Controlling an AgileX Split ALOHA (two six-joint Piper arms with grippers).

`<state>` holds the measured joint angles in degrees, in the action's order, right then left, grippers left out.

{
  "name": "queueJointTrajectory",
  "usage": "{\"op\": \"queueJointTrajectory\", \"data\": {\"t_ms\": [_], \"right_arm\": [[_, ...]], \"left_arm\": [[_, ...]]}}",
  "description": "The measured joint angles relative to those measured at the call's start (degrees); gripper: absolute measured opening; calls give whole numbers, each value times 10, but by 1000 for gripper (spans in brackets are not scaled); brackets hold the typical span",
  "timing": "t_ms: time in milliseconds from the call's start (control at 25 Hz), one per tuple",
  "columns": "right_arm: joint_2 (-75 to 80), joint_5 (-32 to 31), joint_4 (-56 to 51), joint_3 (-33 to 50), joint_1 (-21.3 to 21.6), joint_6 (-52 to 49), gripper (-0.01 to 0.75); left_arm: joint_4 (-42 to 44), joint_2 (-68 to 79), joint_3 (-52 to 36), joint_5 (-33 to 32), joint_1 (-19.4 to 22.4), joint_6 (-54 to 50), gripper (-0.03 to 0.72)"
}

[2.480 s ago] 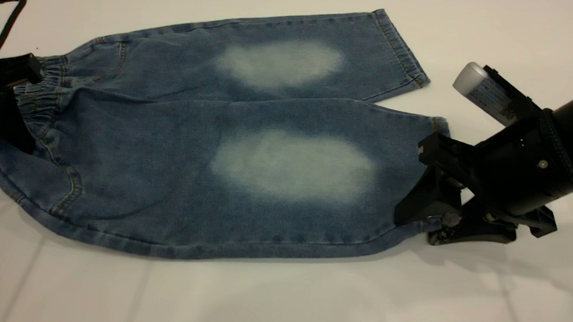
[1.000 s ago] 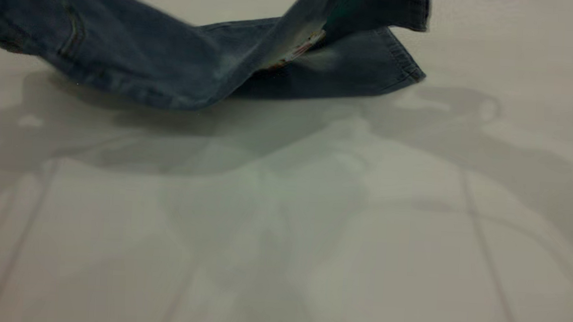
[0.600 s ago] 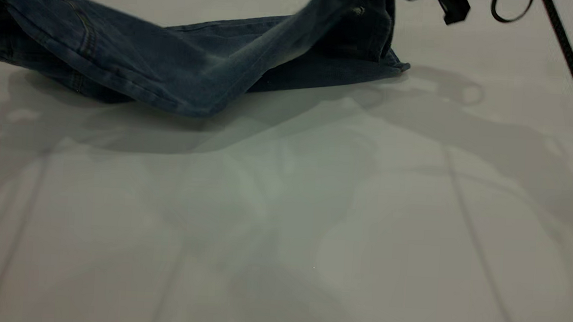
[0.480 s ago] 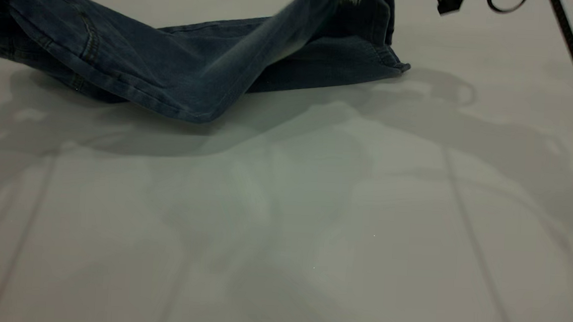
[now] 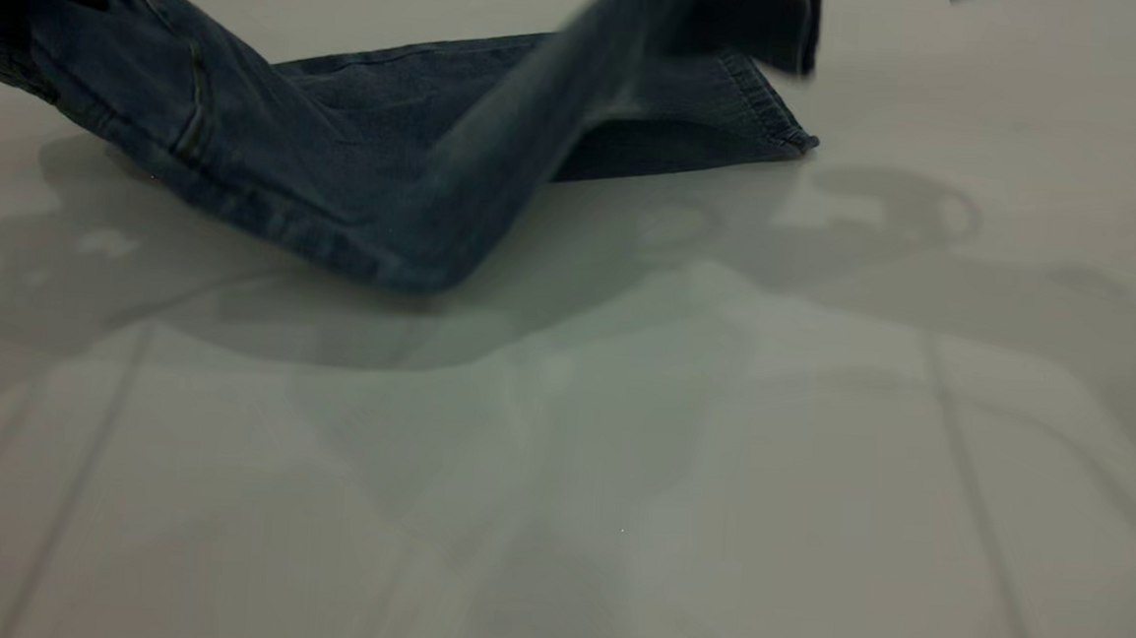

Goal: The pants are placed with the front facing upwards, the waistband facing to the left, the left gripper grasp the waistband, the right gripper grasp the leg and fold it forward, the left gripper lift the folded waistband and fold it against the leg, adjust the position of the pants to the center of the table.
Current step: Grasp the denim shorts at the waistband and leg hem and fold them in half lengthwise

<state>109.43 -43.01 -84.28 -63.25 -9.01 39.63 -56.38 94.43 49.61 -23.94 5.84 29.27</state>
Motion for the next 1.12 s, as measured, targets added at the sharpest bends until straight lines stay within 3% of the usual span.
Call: {"op": "queueJointTrajectory", "data": {"t_ms": [360, 480, 600, 920, 1120], "right_arm": [[-107, -39, 5, 106, 0, -1, 27], [-118, -91, 0, 109, 0, -10, 27], [-118, -87, -15, 109, 0, -13, 29], [-59, 6, -163, 107, 0, -61, 33], [0, 26, -183, 86, 0, -112, 36]], "left_arm": [[116, 0, 0, -72, 0, 0, 98], [118, 0, 0, -102, 0, 0, 98], [108, 0, 0, -118, 0, 0, 98], [4, 0, 0, -31, 0, -78, 98], [-110, 18, 0, 39, 0, -147, 98]]}}
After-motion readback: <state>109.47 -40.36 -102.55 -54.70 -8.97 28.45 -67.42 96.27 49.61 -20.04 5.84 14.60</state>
